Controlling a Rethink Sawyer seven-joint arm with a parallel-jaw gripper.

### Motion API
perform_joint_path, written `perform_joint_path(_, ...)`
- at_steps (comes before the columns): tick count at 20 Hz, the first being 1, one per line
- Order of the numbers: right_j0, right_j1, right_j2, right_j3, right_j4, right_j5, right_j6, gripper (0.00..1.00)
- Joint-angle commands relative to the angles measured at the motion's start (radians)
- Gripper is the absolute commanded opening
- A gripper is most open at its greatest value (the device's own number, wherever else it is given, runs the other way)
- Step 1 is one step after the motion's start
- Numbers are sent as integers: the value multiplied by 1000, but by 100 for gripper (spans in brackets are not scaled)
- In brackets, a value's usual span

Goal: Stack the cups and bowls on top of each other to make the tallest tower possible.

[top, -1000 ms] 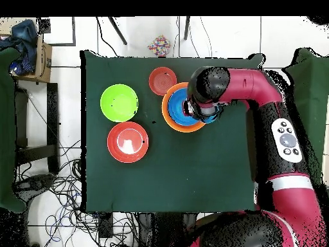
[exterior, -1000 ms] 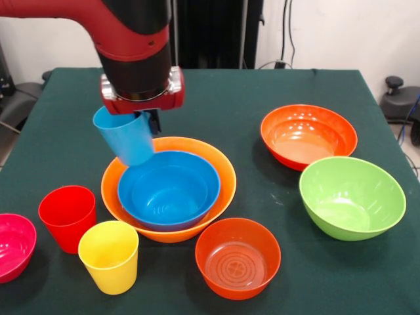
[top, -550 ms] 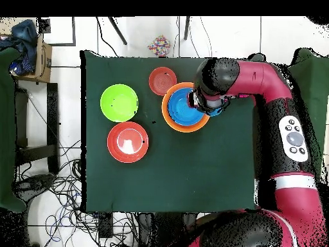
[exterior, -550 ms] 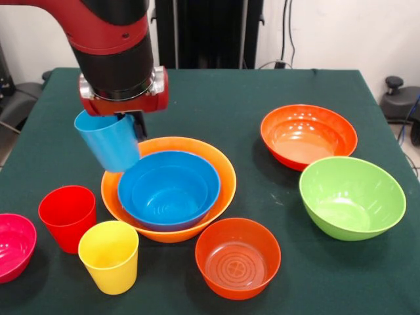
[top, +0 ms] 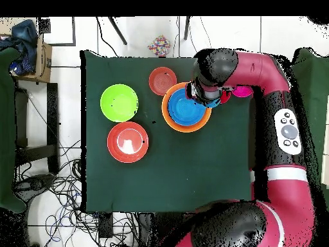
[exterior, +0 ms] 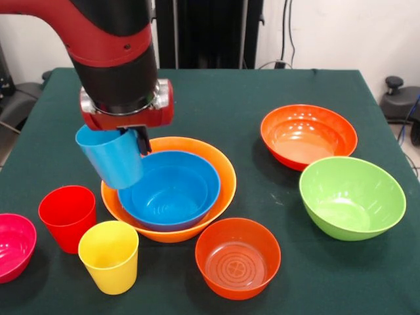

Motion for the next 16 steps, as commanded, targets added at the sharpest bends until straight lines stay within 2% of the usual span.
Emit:
perform_joint_path(1, 63, 53, -7, -85, -3, 83, -57, 0)
perform_joint_path(7, 59, 24, -22, -16, 15, 49, -42, 0)
perform_joint_path(16, 65, 27, -34, 11, 20, 17, -35, 0)
